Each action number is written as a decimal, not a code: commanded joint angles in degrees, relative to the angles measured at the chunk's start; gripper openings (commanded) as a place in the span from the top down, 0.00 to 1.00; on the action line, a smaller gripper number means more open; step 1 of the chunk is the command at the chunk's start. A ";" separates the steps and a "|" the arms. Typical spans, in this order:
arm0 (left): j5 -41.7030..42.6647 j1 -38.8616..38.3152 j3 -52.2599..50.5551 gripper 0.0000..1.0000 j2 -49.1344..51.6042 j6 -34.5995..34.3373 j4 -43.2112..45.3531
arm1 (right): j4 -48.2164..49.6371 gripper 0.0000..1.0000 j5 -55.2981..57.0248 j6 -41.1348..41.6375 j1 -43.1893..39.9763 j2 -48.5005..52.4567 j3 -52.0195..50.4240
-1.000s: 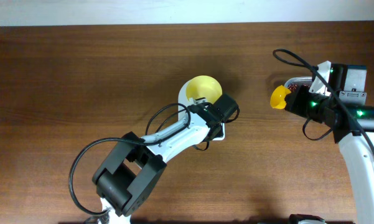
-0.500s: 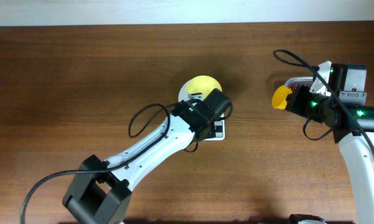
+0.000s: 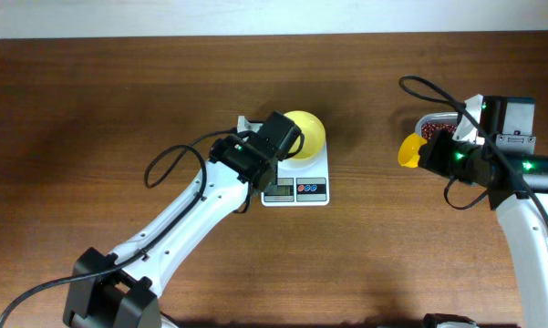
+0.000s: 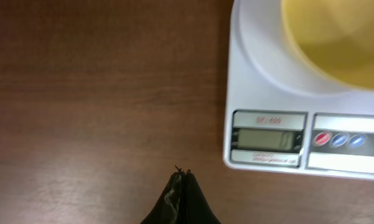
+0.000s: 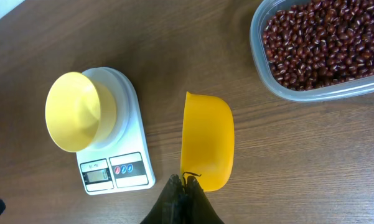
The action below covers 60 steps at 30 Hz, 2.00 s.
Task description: Scoop item into bowl and weigh 50g on scale
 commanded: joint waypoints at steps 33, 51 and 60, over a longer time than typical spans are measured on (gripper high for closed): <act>34.80 22.58 -0.35 0.01 -6.36 68.35 17.51 | 4.00 0.96 0.68 1.33 -7.19 -0.07 1.25; 39.32 15.17 -0.90 0.01 -15.30 60.37 10.21 | 3.93 0.96 0.68 1.27 -7.19 -0.04 1.25; 39.67 15.17 -0.90 0.01 -15.30 55.06 6.25 | 3.80 0.96 0.68 1.29 -7.19 -0.04 1.25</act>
